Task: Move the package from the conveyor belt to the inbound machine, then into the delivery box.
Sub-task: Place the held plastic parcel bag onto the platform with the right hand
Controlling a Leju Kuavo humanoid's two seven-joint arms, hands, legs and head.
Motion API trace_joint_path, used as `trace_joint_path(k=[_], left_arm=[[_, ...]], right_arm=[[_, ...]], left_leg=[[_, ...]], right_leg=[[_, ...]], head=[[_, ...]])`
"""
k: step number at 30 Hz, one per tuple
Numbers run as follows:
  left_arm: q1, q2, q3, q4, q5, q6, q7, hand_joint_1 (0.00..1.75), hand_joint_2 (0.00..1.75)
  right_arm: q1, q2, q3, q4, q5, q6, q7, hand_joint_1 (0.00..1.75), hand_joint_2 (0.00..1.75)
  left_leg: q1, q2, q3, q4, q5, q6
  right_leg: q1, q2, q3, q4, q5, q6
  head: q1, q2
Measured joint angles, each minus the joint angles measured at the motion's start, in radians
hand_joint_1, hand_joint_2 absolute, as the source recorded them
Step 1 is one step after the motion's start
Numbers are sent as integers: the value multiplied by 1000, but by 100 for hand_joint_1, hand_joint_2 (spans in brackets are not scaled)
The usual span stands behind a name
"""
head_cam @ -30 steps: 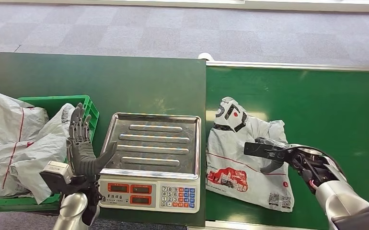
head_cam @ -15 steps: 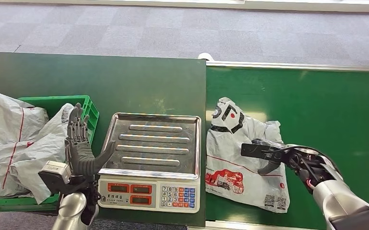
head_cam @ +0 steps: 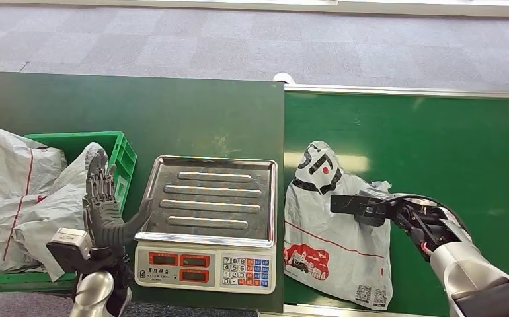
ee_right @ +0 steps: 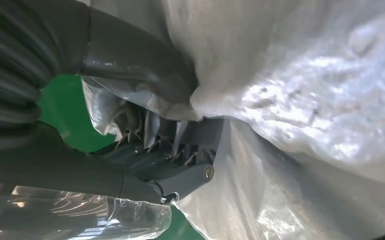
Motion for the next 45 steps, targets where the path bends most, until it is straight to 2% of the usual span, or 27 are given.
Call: trace_joint_path(k=[12, 15, 18, 22, 27, 29, 33, 37, 45], left_arm=[[19, 3, 25, -33, 12, 30, 0, 0, 175], [34, 5, 34, -53, 13, 38, 0, 0, 175], [63, 6, 48, -87, 13, 51, 0, 0, 175], [115, 8, 74, -149, 16, 49, 0, 0, 175], [142, 9, 93, -193, 14, 48, 0, 0, 175], [143, 9, 94, -203, 11, 49, 0, 0, 175], [140, 9, 92, -222, 11, 69, 0, 0, 175], [135, 9, 85, -234, 11, 83, 0, 0, 175], [130, 9, 76, -250, 14, 102, 0, 0, 175]], right_arm=[[-8, 4, 3, -13, -52, -105, -16, 175, 175], [-11, 6, -9, -29, -69, -174, -22, 175, 175], [-18, 8, -40, -62, -111, -284, -48, 175, 175], [-23, -2, -129, -145, -178, -419, -103, 175, 175], [-1, -25, -235, -262, -234, -480, -134, 175, 175], [41, -38, -297, -348, -281, -514, -159, 175, 175], [177, -47, -502, -605, -361, -596, -204, 175, 175], [259, -43, -651, -776, -372, -610, -214, 175, 175], [324, -38, -758, -911, -381, -622, -237, 175, 175]], left_leg=[[0, 0, 0, 0, 0, 0], [0, 0, 0, 0, 0, 0], [0, 1, 0, 0, 0, 0], [0, 1, 0, 0, 0, 0], [0, 0, 0, 0, 0, 0], [0, -1, 0, 0, 0, 0], [0, -4, -2, 0, 0, 0], [0, -1, -2, 0, 0, 0], [0, -1, -1, 0, 0, 0]], right_leg=[[0, 0, 0, 0, 0, 0], [0, 0, 0, 0, 0, 0], [0, 0, 0, 0, 0, 0], [0, 0, -1, 0, 0, 0], [0, 0, -1, 0, 0, 0], [0, -2, -1, 0, 0, 0], [0, -5, 0, 0, 0, 0], [0, -2, -1, 0, 0, 0], [0, -2, -1, 0, 0, 0]], head=[[0, 0], [0, 0], [0, 0], [0, 0], [0, 0], [0, 0], [0, 0], [0, 0], [0, 0]])
